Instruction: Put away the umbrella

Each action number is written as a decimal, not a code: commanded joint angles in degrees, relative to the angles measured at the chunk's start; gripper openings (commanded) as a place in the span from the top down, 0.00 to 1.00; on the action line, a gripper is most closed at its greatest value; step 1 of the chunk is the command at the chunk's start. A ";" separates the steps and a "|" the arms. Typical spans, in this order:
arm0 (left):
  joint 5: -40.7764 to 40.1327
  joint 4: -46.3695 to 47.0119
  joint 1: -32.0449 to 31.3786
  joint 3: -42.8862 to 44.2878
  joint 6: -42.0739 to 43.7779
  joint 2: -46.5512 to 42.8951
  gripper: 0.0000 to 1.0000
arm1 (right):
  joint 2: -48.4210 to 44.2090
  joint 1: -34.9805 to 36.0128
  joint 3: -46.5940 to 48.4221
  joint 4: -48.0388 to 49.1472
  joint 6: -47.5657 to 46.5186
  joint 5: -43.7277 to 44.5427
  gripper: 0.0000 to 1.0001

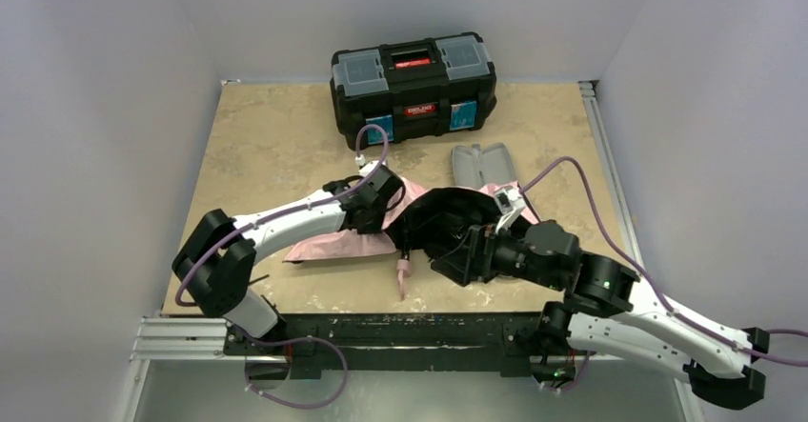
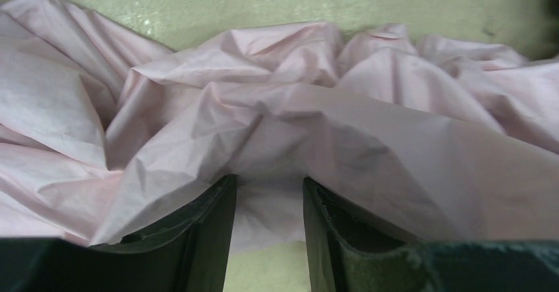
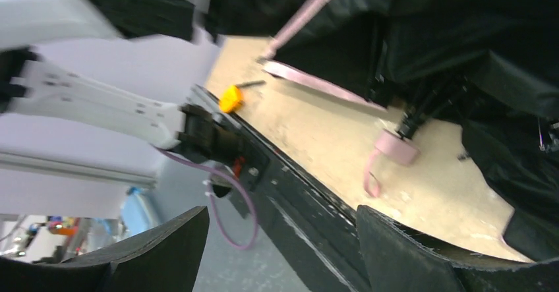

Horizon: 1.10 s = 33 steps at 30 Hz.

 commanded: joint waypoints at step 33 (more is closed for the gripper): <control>-3.21 -13.77 20.60 -9.32 9.03 -7.15 0.00 | 24.45 -25.58 -5.54 3.81 -4.37 13.77 0.01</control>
